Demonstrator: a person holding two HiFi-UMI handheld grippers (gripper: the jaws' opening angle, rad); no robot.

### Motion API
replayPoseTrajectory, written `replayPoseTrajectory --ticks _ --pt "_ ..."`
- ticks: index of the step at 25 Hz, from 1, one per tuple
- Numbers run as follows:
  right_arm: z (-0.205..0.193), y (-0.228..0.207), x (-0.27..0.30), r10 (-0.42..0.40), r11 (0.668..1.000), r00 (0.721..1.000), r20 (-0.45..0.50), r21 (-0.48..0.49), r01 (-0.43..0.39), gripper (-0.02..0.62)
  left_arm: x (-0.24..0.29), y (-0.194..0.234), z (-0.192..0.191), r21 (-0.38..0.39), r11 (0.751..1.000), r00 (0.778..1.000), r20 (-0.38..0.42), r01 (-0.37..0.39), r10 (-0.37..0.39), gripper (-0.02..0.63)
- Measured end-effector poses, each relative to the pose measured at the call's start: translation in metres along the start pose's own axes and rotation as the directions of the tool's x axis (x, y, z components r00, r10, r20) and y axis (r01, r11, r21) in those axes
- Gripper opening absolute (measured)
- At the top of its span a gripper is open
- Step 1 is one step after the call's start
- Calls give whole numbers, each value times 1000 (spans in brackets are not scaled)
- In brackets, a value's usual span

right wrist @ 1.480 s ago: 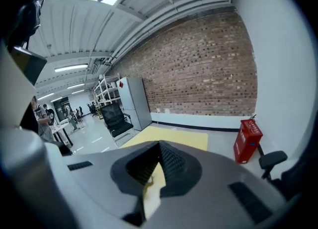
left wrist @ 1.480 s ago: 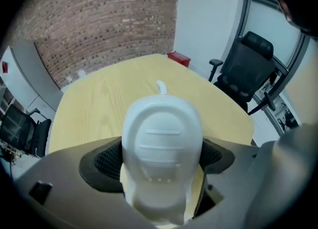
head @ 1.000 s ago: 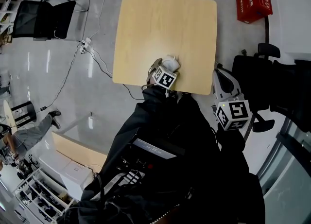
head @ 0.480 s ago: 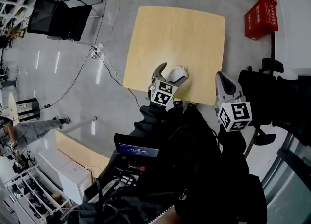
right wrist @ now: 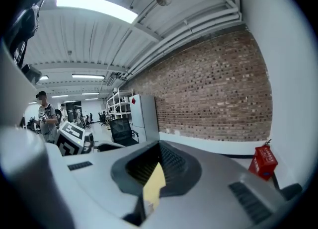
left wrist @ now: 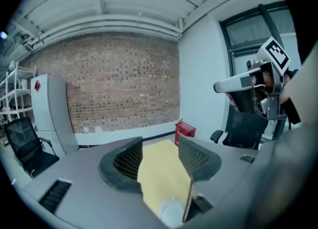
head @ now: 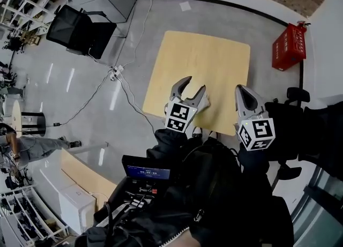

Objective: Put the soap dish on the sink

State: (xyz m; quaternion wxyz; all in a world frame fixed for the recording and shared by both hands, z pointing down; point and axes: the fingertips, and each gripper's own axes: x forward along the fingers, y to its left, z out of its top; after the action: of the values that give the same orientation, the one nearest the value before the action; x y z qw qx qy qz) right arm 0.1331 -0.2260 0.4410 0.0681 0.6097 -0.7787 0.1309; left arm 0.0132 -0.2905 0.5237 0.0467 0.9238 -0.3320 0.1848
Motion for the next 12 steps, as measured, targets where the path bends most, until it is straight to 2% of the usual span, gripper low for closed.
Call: replayPoseTrajectory --ticks 6,7,12 --pt "31 -3 -4 3 1000 997 77 -27 -1 6 -13 0 52 37 999 992 119 -40 35 58" --pt "36 -3 -4 3 999 996 88 -33 -1 6 -14 0 60 36 999 990 139 -38 33 11" --pt "55 -9 -3 3 998 992 128 -64 5 6 -17 0 91 35 999 978 205 -30 22 5"
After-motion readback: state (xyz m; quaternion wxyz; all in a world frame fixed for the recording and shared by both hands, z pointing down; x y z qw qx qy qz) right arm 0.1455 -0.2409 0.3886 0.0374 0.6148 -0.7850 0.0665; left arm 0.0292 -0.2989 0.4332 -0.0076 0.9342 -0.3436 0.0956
